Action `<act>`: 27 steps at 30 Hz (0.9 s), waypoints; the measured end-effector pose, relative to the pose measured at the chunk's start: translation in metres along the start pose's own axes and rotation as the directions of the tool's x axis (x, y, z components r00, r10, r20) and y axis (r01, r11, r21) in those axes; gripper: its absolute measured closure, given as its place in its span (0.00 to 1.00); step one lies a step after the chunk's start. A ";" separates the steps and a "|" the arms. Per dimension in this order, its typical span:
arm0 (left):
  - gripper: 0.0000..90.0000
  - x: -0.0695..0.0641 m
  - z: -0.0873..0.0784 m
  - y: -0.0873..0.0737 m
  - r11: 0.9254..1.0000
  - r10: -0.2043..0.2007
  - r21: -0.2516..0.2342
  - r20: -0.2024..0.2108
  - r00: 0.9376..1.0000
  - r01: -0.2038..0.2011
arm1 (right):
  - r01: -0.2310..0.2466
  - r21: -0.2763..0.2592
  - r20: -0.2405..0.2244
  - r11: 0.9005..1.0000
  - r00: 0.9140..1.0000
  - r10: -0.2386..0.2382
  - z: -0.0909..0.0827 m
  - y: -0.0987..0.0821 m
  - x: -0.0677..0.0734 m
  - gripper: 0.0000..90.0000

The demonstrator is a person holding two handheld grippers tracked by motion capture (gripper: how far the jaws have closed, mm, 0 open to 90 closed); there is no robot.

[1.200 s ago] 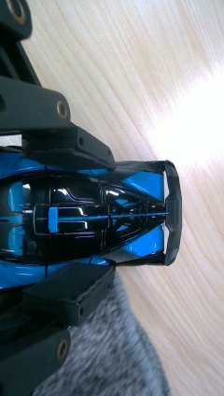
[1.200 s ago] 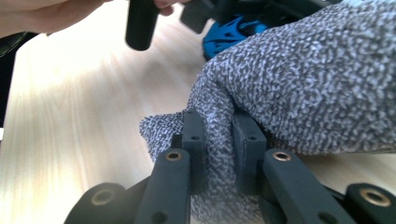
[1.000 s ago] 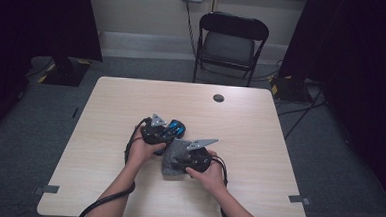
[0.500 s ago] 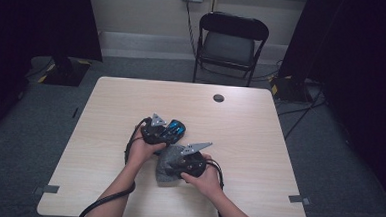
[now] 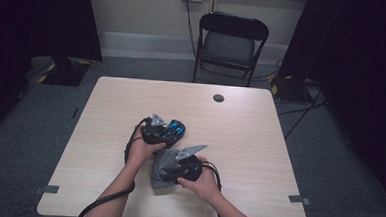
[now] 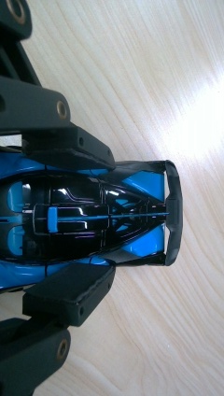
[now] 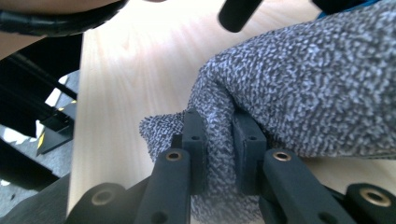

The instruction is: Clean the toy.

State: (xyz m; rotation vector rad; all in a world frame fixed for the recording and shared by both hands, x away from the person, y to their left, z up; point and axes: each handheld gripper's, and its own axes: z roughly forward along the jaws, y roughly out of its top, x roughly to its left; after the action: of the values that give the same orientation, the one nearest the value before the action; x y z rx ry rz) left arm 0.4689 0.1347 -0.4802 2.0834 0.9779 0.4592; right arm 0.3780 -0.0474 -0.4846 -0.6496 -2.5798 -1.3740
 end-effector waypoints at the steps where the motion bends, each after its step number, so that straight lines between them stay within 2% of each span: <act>1: 0.47 0.000 0.000 0.000 1.000 -0.001 -0.001 0.000 1.000 0.001 | 0.000 0.000 0.000 1.000 1.000 0.000 0.000 0.000 0.000 0.86; 7: 0.47 -0.001 0.000 0.000 1.000 -0.003 0.003 -0.003 1.000 0.003 | 0.026 0.015 -0.039 1.000 0.999 -0.026 0.000 0.000 0.008 0.86; 14: 0.47 -0.001 -0.001 0.000 1.000 -0.003 0.011 -0.006 1.000 0.003 | 0.045 0.024 -0.050 0.999 0.998 -0.044 -0.008 -0.004 0.011 0.86; 20: 0.47 -0.001 -0.002 0.000 1.000 -0.017 0.012 -0.004 1.000 0.017 | 0.048 0.027 -0.032 0.998 0.998 -0.047 -0.023 -0.007 0.008 0.86; 22: 0.45 -0.001 -0.002 0.000 1.000 -0.006 0.011 -0.003 1.000 0.006 | 0.040 0.023 -0.013 0.999 0.999 -0.040 -0.030 -0.009 0.003 0.86; 25: 0.44 0.001 -0.002 0.001 1.000 -0.020 0.017 0.007 1.000 0.020 | 0.015 0.002 0.010 1.000 1.000 -0.015 -0.039 -0.014 -0.005 0.86; 27: 0.42 0.000 -0.003 0.001 1.000 -0.019 0.014 0.006 1.000 0.019 | 0.015 -0.003 0.018 1.000 1.000 -0.015 -0.041 -0.015 -0.006 0.86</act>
State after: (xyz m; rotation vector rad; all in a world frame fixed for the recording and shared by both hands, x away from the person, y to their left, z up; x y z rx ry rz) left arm 0.4681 0.1357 -0.4776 2.0850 0.9985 0.4369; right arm 0.3741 -0.0898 -0.4742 -0.6477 -2.6022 -1.3826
